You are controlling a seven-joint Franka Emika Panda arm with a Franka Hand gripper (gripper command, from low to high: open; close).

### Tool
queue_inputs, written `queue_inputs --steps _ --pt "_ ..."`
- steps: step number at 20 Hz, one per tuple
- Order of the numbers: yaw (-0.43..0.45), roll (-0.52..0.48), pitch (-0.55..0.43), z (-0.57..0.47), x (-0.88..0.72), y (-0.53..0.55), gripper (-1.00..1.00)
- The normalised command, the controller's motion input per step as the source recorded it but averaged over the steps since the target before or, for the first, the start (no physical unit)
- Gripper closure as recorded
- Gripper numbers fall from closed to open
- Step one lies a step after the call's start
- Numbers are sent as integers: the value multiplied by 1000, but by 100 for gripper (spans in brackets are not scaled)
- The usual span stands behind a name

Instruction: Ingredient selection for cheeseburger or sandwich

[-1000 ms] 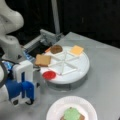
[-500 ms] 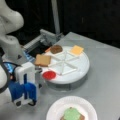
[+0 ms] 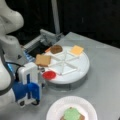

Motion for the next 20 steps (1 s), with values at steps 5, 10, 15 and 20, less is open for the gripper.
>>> queue_inputs --steps 5,10,15,20 --pt "-5 219 -200 -168 101 -59 -100" --pt "-20 195 -204 -155 93 -58 -100" --pt "-37 189 -199 -161 83 -34 -100" --pt "-59 185 -196 -175 53 -8 -100"
